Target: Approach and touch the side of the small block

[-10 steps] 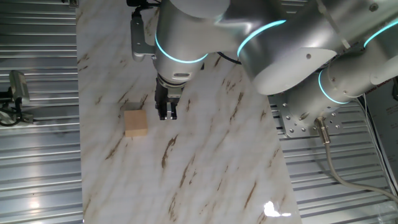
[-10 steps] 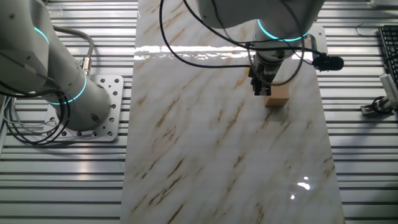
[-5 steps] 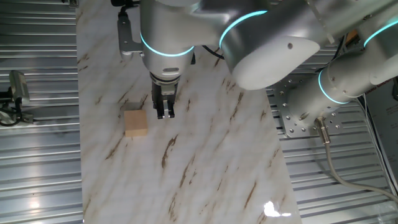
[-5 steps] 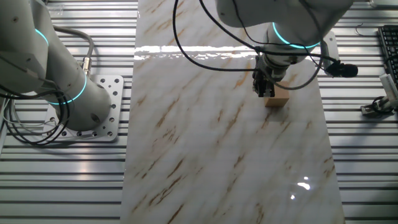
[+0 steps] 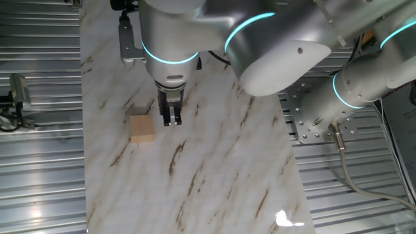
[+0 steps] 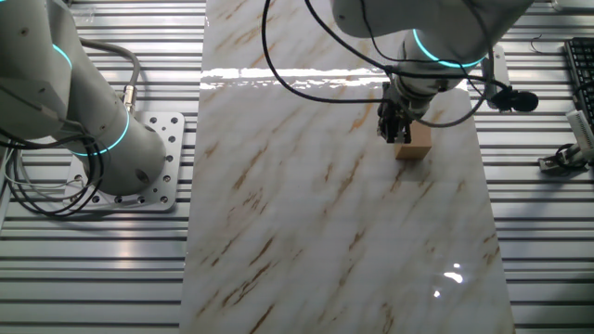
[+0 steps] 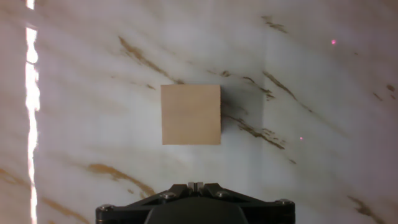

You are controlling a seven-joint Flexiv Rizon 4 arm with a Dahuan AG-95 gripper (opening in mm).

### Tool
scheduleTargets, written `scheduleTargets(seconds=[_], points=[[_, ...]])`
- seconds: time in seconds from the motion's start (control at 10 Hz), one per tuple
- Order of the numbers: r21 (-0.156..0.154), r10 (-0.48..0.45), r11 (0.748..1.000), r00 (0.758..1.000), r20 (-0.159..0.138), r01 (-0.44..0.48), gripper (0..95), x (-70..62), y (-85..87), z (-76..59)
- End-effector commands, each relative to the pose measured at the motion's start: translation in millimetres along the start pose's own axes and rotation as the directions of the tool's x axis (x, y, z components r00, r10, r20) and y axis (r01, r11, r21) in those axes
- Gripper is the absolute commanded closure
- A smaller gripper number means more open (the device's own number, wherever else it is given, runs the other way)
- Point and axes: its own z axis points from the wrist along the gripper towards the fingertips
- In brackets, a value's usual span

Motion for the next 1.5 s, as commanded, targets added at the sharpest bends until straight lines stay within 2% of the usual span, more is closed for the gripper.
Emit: scheduleTargets(seconds=[0.1, 0.4, 0.5, 1.0, 1.3, 1.5], points=[[0.029, 0.021, 0.999, 1.000, 0.005, -0.021, 95.0, 0.6, -0.1, -0.2], [0.072, 0.043, 0.996, 0.999, 0.011, -0.044, 95.0, 0.6, -0.1, -0.2], [0.074, 0.044, 0.996, 0.999, 0.012, -0.044, 95.0, 0.6, -0.1, -0.2], [0.061, 0.050, 0.997, 0.999, 0.008, -0.050, 95.0, -0.9, 0.0, 2.7], [0.051, 0.048, 0.998, 0.999, 0.020, -0.049, 95.0, -6.5, -0.6, 16.5], [0.050, 0.049, 0.998, 0.998, 0.025, -0.050, 95.0, -9.3, 1.2, 21.0]])
